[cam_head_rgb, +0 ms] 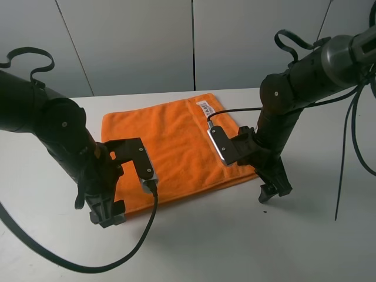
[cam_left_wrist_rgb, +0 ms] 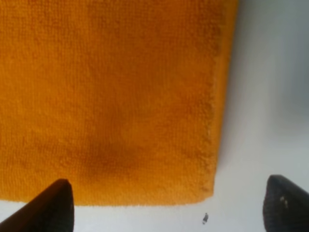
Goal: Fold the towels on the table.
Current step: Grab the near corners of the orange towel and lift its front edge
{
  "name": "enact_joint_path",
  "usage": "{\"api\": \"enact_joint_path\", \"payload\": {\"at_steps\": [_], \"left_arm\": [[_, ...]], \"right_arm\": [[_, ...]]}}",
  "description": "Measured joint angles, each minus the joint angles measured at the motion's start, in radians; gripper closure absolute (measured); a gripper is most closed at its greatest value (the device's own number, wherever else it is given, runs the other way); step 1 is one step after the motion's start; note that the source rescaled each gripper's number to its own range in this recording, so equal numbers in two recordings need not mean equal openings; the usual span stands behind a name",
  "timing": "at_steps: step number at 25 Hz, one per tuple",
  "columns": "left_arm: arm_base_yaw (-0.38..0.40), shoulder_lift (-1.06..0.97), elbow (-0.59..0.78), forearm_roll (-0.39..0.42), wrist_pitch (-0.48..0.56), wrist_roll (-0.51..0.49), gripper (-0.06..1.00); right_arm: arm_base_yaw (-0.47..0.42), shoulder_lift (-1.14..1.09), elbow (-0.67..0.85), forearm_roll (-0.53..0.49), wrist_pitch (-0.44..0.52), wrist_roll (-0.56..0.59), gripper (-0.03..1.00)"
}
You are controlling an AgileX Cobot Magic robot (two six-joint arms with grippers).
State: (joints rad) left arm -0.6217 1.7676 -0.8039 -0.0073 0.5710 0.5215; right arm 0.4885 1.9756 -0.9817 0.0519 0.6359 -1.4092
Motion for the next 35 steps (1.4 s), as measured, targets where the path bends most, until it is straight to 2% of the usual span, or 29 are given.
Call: {"api": "enact_joint_path", "payload": {"at_steps": [9, 18, 35], "left_arm": [[-0.009, 0.068, -0.002, -0.024, -0.024, 0.002, -0.06], [-0.111, 0.069, -0.002, -0.006, -0.047, 0.004, -0.06], [-0.110, 0.115, -0.002, 0.007, -0.071, -0.022, -0.06]], "right_arm": [[0.000, 0.000, 0.000, -0.006, 0.003, 0.000, -0.03], [0.000, 0.000, 0.000, -0.006, 0.003, 0.000, -0.03], [0.000, 0.019, -0.006, -0.006, 0.007, -0.002, -0.03]]}}
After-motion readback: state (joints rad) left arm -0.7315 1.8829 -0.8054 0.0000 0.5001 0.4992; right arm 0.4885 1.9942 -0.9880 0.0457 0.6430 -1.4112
